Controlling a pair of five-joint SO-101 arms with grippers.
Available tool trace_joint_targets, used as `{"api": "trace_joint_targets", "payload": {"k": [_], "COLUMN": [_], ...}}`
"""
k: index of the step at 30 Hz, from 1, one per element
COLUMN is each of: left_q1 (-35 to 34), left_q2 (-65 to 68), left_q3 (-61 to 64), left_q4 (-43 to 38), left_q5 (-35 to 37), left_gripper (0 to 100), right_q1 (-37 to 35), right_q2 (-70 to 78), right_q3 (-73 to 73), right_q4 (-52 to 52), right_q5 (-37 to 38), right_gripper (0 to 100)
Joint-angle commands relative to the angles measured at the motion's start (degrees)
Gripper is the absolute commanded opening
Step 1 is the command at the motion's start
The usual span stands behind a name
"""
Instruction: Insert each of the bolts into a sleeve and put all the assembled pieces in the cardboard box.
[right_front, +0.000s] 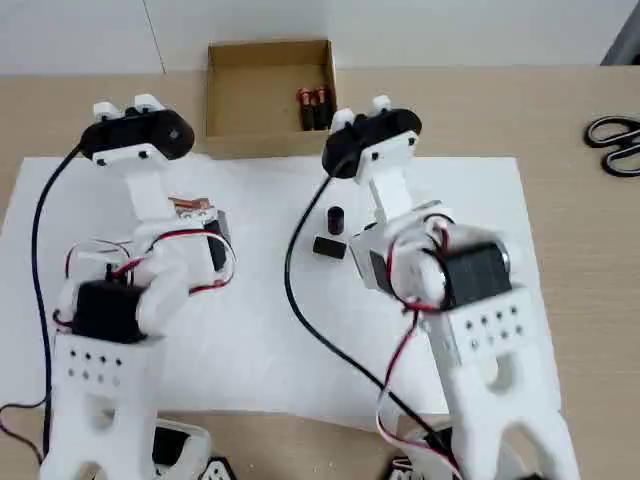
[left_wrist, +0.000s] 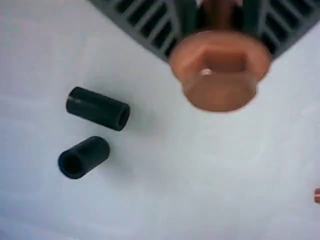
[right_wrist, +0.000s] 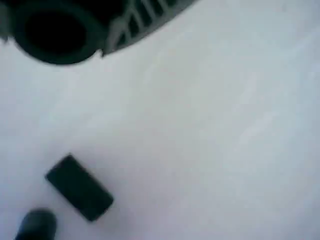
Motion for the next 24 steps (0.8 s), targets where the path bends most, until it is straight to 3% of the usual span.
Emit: {"api": "trace_joint_targets", "payload": {"k": [1, 12, 19, 24], "left_q1": [0.62, 0.62, 0.88, 7.21], "left_q2": [-3.78, -6.59, -7.82, -8.79], "left_q3": [1.36, 3.03, 3.12, 3.12], "left_q4": [-4.04, -5.27, -12.57, -14.15], "left_q5": [0.88, 4.13, 4.40, 5.45], "left_gripper": [1, 1, 1, 1], "right_q1": [-0.13, -5.49, -5.93, -12.18], "right_q2": [-7.34, -28.00, -35.38, -39.78], "right_q3": [6.33, 34.73, 47.21, 53.45], "right_q4": [-7.96, -29.41, -38.90, -43.82], "right_q5": [0.09, -5.54, -5.54, -5.54], "right_gripper": [0.6, 0.6, 0.6, 0.6]}}
